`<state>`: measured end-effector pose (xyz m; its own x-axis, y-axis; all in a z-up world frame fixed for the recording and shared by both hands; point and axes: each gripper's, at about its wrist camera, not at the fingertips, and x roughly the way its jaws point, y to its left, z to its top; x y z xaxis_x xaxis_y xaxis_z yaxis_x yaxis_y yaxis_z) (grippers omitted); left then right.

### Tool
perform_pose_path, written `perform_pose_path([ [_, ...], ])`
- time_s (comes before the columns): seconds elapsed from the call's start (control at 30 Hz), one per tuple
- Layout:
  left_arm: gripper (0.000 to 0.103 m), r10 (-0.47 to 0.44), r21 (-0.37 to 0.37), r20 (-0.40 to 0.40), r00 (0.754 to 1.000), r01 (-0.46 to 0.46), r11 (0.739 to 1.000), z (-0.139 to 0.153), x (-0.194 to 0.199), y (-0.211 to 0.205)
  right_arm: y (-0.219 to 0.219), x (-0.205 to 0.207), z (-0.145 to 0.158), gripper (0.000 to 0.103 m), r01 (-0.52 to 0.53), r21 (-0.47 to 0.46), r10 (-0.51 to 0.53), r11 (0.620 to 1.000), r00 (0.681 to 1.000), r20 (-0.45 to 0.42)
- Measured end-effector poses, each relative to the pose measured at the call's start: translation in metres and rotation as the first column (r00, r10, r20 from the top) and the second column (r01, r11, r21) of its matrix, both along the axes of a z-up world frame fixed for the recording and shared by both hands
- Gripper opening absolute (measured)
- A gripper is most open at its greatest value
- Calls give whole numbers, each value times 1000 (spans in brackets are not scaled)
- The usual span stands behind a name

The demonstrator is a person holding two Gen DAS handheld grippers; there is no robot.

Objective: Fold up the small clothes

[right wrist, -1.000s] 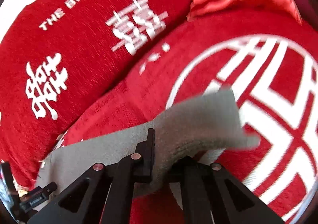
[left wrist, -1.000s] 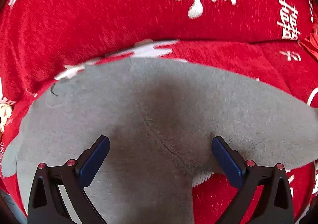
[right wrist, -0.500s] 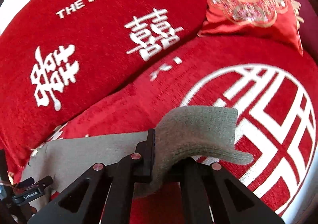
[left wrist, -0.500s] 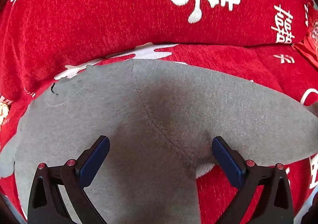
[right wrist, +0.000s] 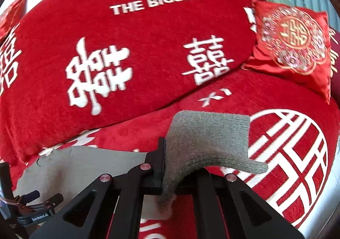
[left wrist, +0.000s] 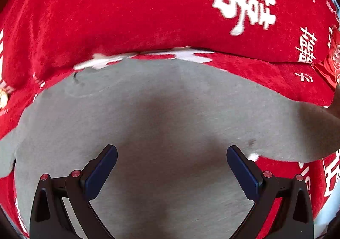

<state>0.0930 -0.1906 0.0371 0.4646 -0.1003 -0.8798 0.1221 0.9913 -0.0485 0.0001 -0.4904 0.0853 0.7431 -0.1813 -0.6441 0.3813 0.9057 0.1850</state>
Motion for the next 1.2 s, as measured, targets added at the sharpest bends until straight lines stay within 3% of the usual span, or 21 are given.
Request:
perform_pose_path([
  [0.33,103,71,-42,-41,997,-73,996,-10,-6,71,99,30,20,4,-131,-77,131,988,991,-7],
  [0.6,103,124,-54,-38,992,-126,991,-9,-9,126,183,51,17,4,-236,-112,233,965,972,-42],
  [0.9,103,175,-69,-30,984,-176,982,-9,-13,179,274,65,5,4,-347,-155,336,925,937,-90],
  [1.2,103,246,-79,-54,968,-250,965,-27,-23,235,346,77,-26,4,-426,-176,401,887,901,-165],
])
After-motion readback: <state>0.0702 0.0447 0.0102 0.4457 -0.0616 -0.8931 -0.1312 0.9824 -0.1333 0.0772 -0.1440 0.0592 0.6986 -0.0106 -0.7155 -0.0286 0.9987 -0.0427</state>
